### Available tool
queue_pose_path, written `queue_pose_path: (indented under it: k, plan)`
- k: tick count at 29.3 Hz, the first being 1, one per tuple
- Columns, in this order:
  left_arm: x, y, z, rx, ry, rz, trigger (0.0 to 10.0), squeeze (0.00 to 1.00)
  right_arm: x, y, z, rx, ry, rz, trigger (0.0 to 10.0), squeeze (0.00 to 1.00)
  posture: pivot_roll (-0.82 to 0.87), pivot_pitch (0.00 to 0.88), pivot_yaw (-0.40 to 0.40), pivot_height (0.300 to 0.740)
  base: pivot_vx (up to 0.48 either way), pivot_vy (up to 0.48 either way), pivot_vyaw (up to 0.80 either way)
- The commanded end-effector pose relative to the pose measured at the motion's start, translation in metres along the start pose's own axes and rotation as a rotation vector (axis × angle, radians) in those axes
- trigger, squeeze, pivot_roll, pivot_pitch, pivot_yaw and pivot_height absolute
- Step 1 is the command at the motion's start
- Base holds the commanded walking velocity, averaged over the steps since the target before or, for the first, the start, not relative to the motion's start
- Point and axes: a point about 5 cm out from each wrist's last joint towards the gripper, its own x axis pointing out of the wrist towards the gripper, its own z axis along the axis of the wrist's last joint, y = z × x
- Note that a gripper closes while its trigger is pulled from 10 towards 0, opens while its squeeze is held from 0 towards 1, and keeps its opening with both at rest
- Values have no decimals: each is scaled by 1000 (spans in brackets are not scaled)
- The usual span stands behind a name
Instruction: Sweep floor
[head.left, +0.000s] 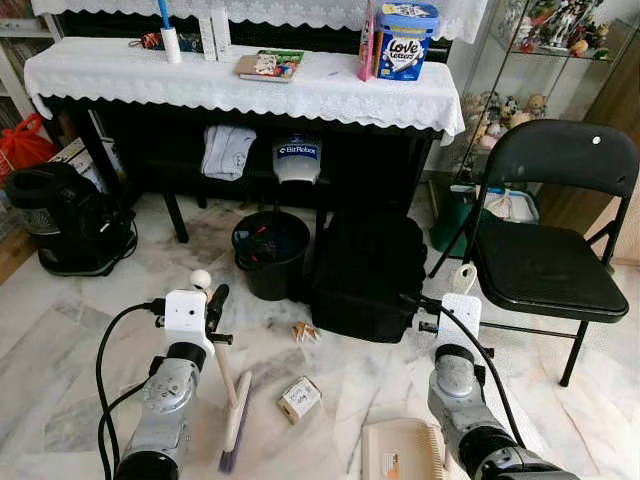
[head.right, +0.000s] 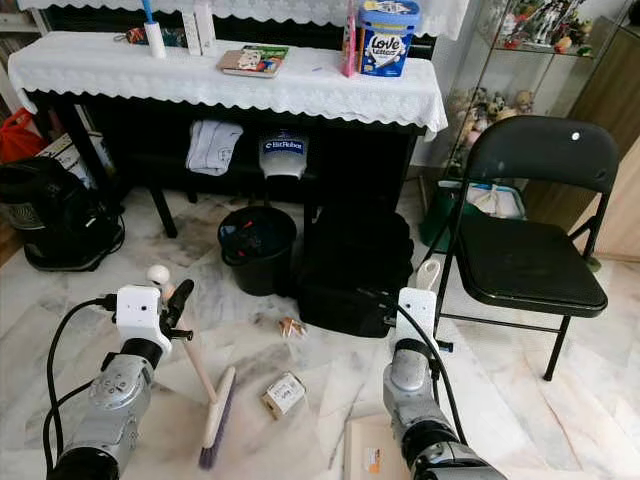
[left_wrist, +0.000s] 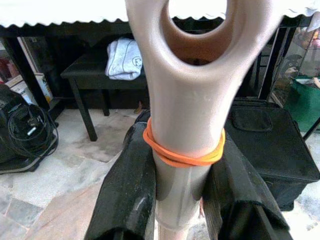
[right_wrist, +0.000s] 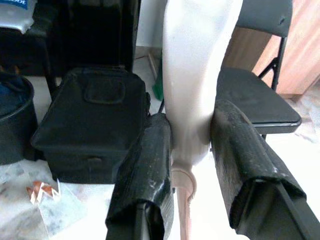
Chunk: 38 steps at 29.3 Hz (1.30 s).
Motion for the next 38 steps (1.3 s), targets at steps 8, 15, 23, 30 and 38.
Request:
queue_pose_path:
  k: [8,15,23,30,38]
  plan:
    - [1,2,8,5,-47,1,10000,0,5,-5,11,-26,-74,-19,10000,0,28,8,-46,740,0,0,0]
    - [1,2,9,0,-58,-5,10000,0,4,-7,4,-23,-34,-17,10000,0,27,11,-45,740,0,0,0]
    - [1,1,10,-1,-64,-8,10000,0,11,-8,22,27,-109,-39,10000,0,27,8,-44,740,0,0,0]
    - [1,1,11,-1,-70,-7,10000,0,13,-8,26,24,-112,-13,10000,0,29,5,-46,740,0,0,0]
    - [1,0,11,-5,-69,-22,10000,0,-3,3,-20,23,193,51,10000,0,28,7,-45,740,0,0,0]
